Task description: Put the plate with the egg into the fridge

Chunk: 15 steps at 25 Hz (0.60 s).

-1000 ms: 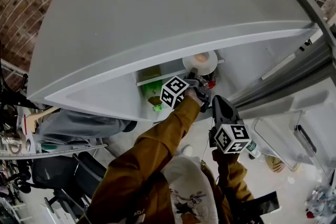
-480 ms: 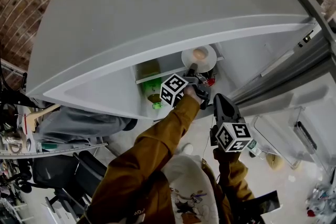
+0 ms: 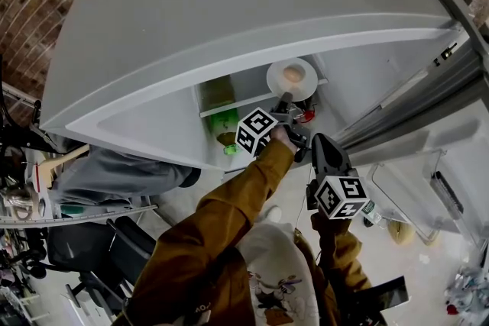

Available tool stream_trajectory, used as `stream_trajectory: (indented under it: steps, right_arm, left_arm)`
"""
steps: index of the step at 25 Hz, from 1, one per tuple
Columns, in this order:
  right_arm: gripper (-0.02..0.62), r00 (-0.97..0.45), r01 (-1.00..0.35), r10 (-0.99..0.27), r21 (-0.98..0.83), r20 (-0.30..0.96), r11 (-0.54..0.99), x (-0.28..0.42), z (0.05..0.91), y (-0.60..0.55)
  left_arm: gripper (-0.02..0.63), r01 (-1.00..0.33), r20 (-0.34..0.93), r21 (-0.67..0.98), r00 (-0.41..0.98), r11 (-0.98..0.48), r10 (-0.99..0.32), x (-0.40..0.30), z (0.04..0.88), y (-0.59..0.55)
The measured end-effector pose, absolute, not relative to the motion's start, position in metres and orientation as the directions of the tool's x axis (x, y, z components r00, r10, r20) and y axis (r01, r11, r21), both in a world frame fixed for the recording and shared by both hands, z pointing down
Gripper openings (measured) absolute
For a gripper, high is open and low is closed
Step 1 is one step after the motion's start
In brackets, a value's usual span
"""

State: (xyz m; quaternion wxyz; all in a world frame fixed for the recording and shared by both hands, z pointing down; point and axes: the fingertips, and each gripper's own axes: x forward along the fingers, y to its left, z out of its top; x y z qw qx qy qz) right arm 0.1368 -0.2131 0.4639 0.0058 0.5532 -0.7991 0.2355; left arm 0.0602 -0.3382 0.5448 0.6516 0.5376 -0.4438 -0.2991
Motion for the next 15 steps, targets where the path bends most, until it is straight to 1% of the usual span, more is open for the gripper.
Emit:
stream_trajectory:
  steps: [6, 7, 9, 10, 15]
  right_arm:
    - [0.005, -0.388, -0.886, -0.882, -0.371, 0.269, 0.277, 0.1355, 0.4648, -0.2114]
    - [0.005, -0.388, -0.886, -0.882, -0.371, 0.268, 0.277, 0.1354, 0.4644, -0.2116]
    - [0.005, -0.387, -0.887, -0.883, -0.37, 0.267, 0.277, 0.1348, 0.4638, -0.2117]
    - [0.005, -0.387, -0.887, -0.882, -0.37, 0.268, 0.277, 0.1345, 0.4638, -0.2117]
    - [0.005, -0.386, -0.888, -0.883, -0.368, 0.268, 0.276, 0.1343, 0.4633, -0.2123]
  left_arm:
    - [0.135, -0.092, 0.262, 0.965, 0.461, 0.247, -0.848, 0.0678, 0.5461, -0.3336]
    - [0.126, -0.095, 0.265, 0.964, 0.466, 0.25, -0.844, 0.0689, 0.5461, -0.3333]
    - [0.07, -0.105, 0.276, 0.961, 0.468, 0.257, -0.84, 0.0695, 0.547, -0.3328]
    - [0.055, -0.109, 0.279, 0.96, 0.468, 0.258, -0.839, 0.0693, 0.5471, -0.3328]
    - [0.023, -0.115, 0.273, 0.962, 0.471, 0.249, -0.838, 0.0691, 0.5439, -0.3364]
